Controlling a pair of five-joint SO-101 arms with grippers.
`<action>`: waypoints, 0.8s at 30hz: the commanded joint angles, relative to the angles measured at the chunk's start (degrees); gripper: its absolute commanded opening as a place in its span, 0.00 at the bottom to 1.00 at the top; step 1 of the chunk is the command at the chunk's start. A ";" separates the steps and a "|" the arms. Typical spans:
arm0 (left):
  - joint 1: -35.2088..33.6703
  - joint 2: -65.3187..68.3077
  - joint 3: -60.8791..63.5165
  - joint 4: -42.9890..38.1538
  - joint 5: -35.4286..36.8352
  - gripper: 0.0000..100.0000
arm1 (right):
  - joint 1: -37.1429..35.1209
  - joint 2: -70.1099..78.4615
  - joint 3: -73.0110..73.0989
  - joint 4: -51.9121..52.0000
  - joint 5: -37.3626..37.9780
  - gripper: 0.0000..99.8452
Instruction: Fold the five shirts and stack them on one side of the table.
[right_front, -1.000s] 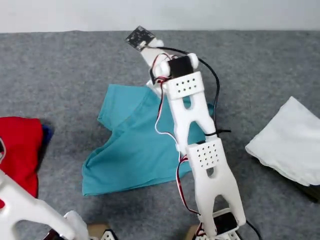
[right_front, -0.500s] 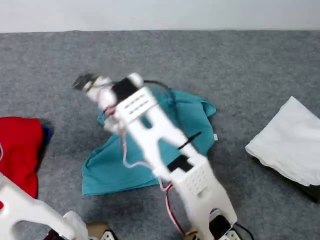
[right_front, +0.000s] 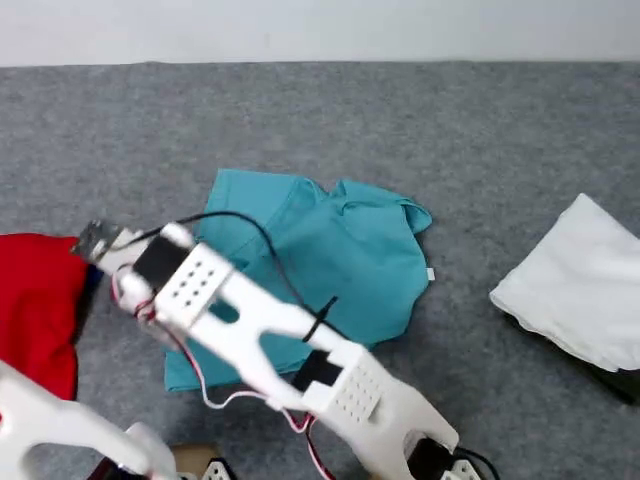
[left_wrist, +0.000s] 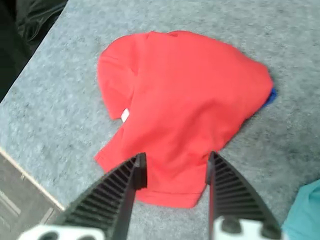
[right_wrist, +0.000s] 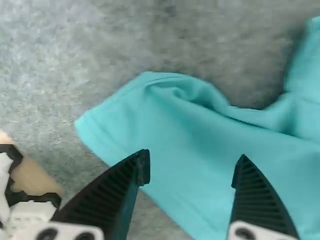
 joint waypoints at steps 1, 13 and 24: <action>-2.64 -1.41 -0.40 0.88 2.20 0.20 | -3.47 -0.04 -0.62 2.07 -2.81 0.27; -4.84 -1.41 -0.40 0.88 2.46 0.20 | -9.01 1.01 -0.62 -4.18 -7.30 0.27; -4.75 -1.41 -0.13 0.88 2.46 0.20 | -10.15 6.55 -0.62 -5.67 -10.99 0.27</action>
